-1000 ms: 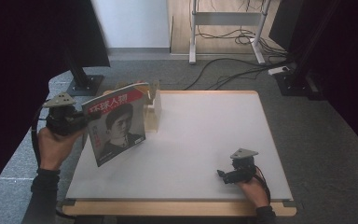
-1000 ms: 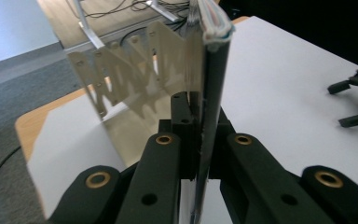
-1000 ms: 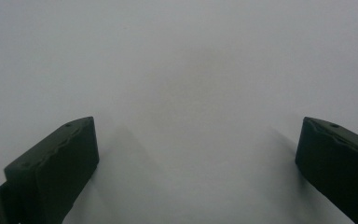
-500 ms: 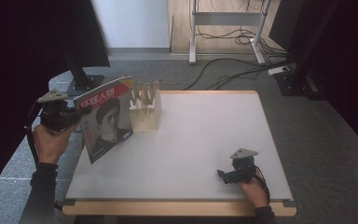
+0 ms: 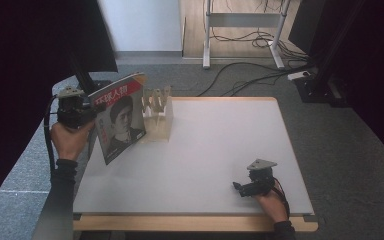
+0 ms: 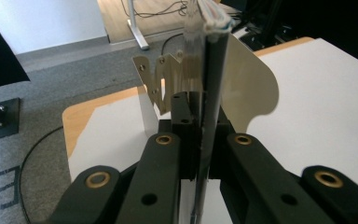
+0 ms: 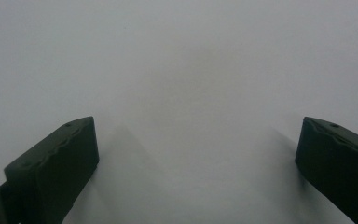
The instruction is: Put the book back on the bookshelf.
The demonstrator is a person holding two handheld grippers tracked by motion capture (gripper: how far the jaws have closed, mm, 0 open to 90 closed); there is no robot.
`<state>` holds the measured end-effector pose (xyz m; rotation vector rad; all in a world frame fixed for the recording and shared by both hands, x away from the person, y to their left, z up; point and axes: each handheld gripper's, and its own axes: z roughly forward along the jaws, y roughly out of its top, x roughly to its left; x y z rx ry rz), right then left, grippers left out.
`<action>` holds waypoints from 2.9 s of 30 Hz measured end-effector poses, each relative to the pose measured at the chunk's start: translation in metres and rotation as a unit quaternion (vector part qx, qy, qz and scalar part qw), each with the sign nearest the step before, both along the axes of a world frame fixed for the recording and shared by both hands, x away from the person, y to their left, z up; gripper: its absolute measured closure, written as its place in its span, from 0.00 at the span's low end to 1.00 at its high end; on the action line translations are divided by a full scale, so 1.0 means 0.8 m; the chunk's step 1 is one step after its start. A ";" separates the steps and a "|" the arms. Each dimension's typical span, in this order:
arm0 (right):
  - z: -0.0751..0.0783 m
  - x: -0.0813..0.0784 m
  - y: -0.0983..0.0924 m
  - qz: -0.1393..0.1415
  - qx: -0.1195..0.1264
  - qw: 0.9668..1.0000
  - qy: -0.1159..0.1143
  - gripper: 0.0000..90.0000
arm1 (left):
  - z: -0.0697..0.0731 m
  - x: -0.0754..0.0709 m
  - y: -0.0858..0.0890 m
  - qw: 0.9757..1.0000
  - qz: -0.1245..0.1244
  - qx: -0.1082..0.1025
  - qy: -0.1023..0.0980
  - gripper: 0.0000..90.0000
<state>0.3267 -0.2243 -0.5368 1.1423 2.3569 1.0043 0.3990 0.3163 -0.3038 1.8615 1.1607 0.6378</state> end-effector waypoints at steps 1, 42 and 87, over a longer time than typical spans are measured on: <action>0.000 0.000 0.000 0.000 0.000 1.000 0.000 0.00 | 0.000 0.000 0.000 1.000 0.000 0.000 0.000 0.97; 0.000 0.000 0.000 0.002 -0.001 1.000 -0.001 0.00 | -0.027 0.027 0.004 0.999 0.000 -0.040 0.024 0.97; 0.000 0.001 0.000 0.001 -0.001 1.000 -0.001 0.00 | -0.044 -0.016 0.024 0.999 -0.018 -0.039 0.010 0.07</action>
